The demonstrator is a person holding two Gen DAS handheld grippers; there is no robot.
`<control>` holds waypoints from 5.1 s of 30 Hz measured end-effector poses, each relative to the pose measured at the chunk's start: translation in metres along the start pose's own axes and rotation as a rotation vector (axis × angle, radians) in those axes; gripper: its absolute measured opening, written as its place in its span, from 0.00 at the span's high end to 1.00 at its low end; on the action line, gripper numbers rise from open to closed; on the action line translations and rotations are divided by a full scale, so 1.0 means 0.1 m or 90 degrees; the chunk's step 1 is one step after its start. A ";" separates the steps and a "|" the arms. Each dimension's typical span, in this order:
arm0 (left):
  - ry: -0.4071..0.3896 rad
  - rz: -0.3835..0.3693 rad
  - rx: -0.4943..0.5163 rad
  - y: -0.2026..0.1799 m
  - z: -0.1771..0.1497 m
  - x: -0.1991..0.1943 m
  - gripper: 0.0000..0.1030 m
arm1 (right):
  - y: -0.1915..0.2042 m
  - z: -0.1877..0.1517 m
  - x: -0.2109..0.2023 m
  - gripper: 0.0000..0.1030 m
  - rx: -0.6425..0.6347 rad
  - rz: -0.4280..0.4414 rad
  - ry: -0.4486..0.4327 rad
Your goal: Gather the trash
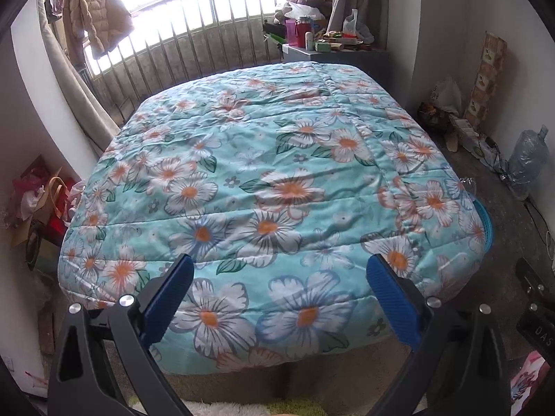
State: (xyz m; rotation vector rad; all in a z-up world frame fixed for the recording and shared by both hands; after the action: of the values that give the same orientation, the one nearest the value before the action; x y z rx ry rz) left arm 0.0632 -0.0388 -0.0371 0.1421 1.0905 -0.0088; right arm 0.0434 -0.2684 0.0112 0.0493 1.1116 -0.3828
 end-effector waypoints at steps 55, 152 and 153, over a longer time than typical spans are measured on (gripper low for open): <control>-0.001 -0.002 0.014 -0.09 -0.04 -0.06 0.05 | -0.06 0.03 -0.04 0.07 0.004 -0.010 -0.003; 0.004 -0.004 0.012 -0.04 -0.08 -0.03 0.05 | 0.02 0.03 -0.06 0.07 0.003 -0.010 -0.007; 0.005 -0.004 0.011 -0.04 -0.08 -0.03 0.05 | 0.02 0.03 -0.06 0.07 0.003 -0.010 -0.007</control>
State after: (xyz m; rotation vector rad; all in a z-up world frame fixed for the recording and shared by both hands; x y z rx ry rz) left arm 0.0547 -0.0421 -0.0383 0.1546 1.0985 -0.0243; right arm 0.0446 -0.2660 0.0175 0.0428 1.1003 -0.3989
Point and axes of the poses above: each gripper's, at about its wrist camera, not at the fingertips, and x roughly the way its jaws point, y to its left, z to its top, the point moved 4 cm from there along x, roughly the way its jaws point, and after that the axes turned 11 degrees about y, right-handed, at the moved point
